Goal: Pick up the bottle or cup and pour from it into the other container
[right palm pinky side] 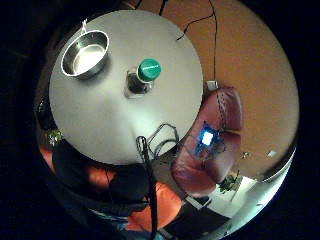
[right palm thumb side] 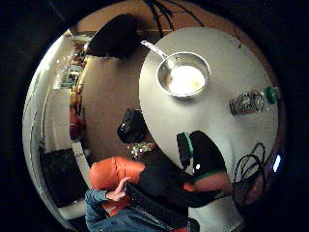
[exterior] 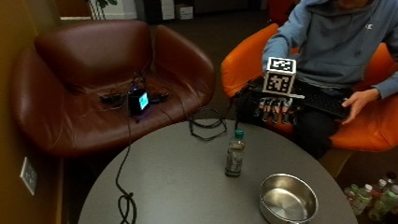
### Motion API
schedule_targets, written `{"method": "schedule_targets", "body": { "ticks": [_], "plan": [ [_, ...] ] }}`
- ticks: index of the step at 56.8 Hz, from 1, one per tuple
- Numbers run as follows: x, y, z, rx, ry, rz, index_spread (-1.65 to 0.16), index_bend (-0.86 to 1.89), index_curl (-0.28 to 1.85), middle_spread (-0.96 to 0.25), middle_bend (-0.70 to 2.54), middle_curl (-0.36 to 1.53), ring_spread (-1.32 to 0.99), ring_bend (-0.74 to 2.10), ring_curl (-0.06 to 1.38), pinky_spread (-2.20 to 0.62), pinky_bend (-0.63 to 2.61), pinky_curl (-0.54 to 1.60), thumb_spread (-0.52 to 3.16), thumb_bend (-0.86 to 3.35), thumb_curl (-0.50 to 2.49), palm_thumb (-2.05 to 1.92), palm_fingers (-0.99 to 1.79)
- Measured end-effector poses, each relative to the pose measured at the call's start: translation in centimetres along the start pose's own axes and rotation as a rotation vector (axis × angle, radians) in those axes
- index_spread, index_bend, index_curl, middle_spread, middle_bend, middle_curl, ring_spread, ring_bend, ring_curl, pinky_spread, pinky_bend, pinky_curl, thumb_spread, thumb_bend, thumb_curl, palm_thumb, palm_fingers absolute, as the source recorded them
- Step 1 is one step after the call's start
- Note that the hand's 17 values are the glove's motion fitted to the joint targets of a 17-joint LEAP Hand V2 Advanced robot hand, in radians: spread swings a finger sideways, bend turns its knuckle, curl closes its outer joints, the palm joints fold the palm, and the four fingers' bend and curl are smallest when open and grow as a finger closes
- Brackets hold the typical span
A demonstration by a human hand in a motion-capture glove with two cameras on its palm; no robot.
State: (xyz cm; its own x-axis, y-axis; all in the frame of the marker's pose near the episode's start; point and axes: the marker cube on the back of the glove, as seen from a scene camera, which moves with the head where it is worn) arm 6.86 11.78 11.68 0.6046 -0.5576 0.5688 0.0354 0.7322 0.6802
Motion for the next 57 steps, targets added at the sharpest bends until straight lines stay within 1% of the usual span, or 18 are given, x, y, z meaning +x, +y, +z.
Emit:
{"method": "schedule_targets", "body": {
  "ticks": [13,26,40,57],
  "plan": [
    [2.8,0.0,-1.1,0.038,-0.022,0.018,-0.4,0.17,0.29,-0.11,0.17,0.24,-0.04,0.35,0.27,0.21,0.54,0.35,1.03,-0.02,0.38,0.72,0.01],
    [6.2,2.0,-1.2,0.035,-0.003,0.073,-0.4,0.16,0.29,-0.11,0.17,0.25,-0.04,0.35,0.27,0.21,0.52,0.35,1.03,-0.02,0.38,0.72,0.02],
    [11.4,3.9,-1.4,0.013,-0.073,0.141,-0.4,0.16,0.29,-0.11,0.17,0.25,-0.04,0.35,0.28,0.21,0.51,0.35,1.02,-0.02,0.39,0.73,0.03],
    [16.7,5.2,-2.2,-0.04,-0.048,0.159,-0.4,0.16,0.28,-0.11,0.17,0.27,-0.05,0.35,0.28,0.21,0.49,0.35,1.02,-0.03,0.39,0.73,0.05]
  ]
}}
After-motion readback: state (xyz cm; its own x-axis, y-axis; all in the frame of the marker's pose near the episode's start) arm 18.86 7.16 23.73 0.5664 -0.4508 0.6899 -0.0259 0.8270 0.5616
